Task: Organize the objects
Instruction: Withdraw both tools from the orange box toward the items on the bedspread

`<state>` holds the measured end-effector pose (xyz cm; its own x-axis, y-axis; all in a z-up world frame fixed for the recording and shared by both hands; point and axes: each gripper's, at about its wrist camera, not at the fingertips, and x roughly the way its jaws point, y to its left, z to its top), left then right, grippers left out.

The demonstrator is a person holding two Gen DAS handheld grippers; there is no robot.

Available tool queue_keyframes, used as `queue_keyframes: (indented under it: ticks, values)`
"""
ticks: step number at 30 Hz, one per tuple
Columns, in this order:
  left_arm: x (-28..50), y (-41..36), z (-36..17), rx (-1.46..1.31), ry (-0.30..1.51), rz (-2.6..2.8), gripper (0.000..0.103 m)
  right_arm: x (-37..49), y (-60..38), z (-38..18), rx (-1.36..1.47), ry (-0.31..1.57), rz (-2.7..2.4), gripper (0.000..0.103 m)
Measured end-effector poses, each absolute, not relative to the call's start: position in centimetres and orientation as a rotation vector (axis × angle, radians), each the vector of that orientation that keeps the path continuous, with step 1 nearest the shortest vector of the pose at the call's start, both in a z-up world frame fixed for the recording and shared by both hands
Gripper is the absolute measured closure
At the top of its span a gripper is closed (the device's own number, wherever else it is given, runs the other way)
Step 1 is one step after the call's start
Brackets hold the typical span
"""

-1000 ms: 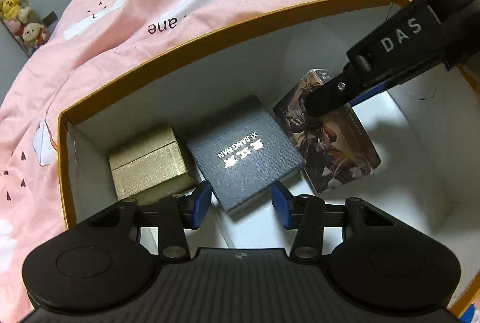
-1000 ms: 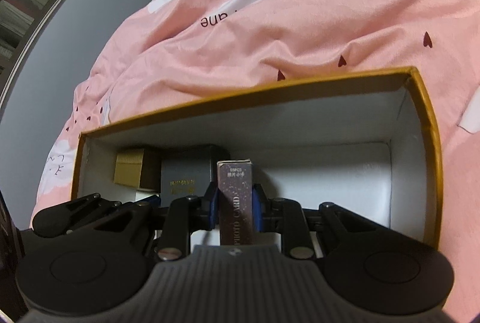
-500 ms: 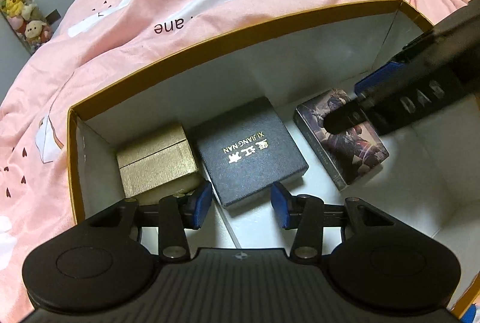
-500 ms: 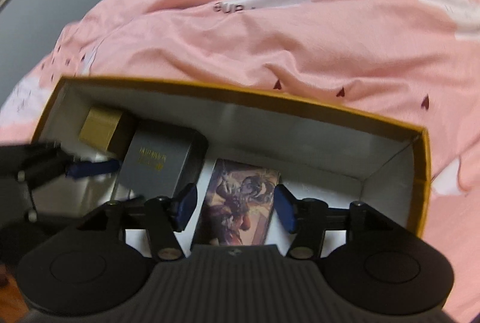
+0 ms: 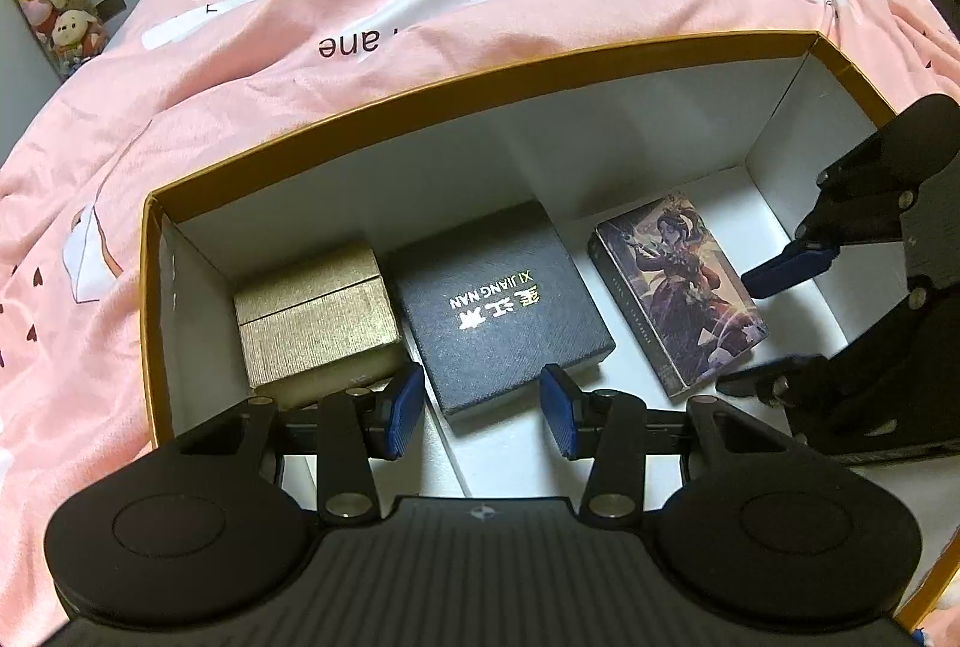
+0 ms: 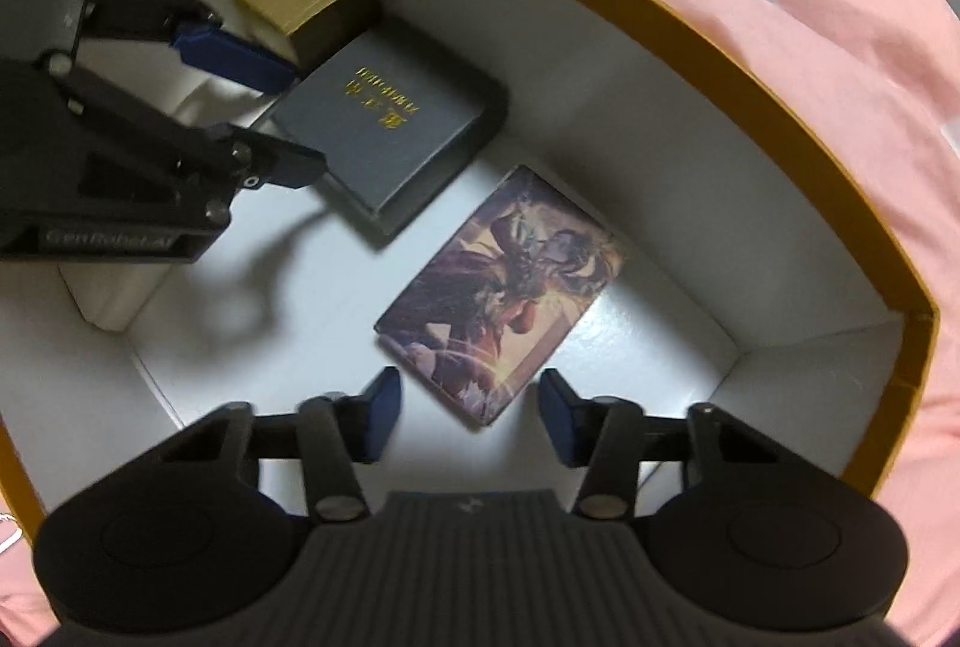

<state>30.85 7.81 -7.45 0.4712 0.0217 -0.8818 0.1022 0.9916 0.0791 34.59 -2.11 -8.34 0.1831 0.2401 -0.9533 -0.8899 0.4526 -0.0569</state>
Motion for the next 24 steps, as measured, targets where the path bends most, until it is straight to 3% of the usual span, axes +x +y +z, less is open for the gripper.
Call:
queue_keyframes:
  ticks: [7,18,24]
  values:
    - [30.5,8.3,-7.9,0.093,1.072,-0.059,0.054,34.4,-1.5,-8.5,-0.830,0.995,0.938,0.061]
    - [30.0,8.4,-7.7,0.089,1.059,-0.061,0.054,34.9,-1.2,-8.2,-0.844,0.931,0.976,0.060]
    - [28.1,7.9,-5.9,0.083,1.007,-0.098,0.054,35.1,-2.7,-6.2,-0.771,0.921,0.926,0.048]
